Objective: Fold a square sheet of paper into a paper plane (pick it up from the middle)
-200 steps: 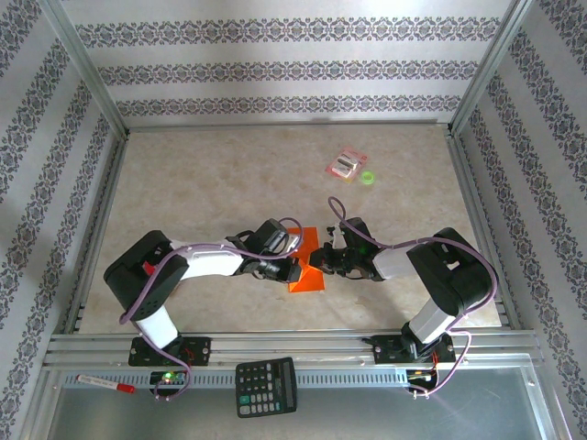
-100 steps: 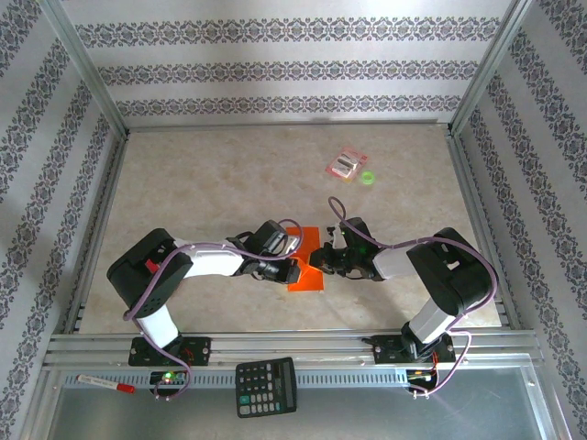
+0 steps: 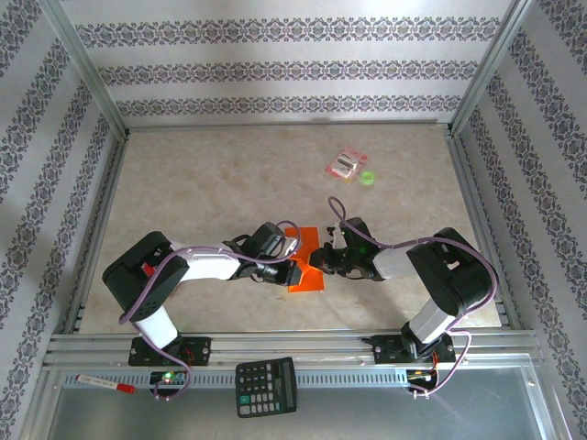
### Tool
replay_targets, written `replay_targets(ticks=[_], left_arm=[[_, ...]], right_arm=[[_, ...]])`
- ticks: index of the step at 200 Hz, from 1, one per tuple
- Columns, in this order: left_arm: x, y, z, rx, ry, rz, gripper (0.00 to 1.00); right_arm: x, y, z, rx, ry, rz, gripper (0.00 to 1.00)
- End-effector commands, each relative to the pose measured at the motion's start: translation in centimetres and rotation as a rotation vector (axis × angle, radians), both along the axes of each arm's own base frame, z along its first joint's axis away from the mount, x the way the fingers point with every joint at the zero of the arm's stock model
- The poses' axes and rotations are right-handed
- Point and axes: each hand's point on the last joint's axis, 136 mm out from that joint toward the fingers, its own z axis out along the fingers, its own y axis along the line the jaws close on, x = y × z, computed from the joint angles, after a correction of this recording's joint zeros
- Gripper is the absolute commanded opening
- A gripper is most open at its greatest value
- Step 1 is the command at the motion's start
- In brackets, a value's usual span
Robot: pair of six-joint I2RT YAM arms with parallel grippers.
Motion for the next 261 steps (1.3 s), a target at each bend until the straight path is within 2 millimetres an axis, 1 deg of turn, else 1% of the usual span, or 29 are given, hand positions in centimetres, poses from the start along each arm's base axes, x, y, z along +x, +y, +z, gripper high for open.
replay_targets(ticks=[1,36,63,149,164,183,191,214,236,261], left_arm=[[-0.1,0.2,-1.2,0.055,-0.002,-0.014,0.09],[-0.7,1.0,-2.0,0.087,0.016,-0.019,0.07],[-1.8,1.9,-2.4,0.097,0.041,-0.024,0.06],[-5.0,3.5,-2.5,0.108,0.103,-0.09,0.02],[-5.1,3.5,-2.1,0.097,0.101,-0.088,0.05],[-4.6,3.0,-1.3,0.071,0.083,-0.071,0.09],[-4.1,2.8,-0.8,0.059,0.068,-0.053,0.13],[-2.8,1.8,0.9,0.0,0.025,-0.002,0.18],[-2.1,1.3,2.4,-0.054,-0.002,0.029,0.19],[-1.5,1.9,2.7,-0.041,-0.029,0.071,0.19]], right_arm=[[-2.8,-3.6,-5.0,-0.196,0.143,-0.039,0.0],[-3.0,-3.9,-5.2,-0.202,0.148,-0.042,0.0],[-3.1,-3.9,-5.4,-0.207,0.151,-0.042,0.0],[-3.1,-4.3,-5.7,-0.228,0.166,-0.047,0.0],[-3.1,-4.2,-5.7,-0.228,0.166,-0.045,0.0],[-3.0,-4.1,-5.7,-0.225,0.168,-0.044,0.0],[-3.0,-4.0,-5.6,-0.222,0.166,-0.042,0.0],[-3.0,-3.9,-5.4,-0.219,0.163,-0.04,0.0],[-2.7,-3.8,-5.0,-0.212,0.152,-0.035,0.0],[-2.2,-3.1,-4.0,-0.184,0.124,-0.018,0.0]])
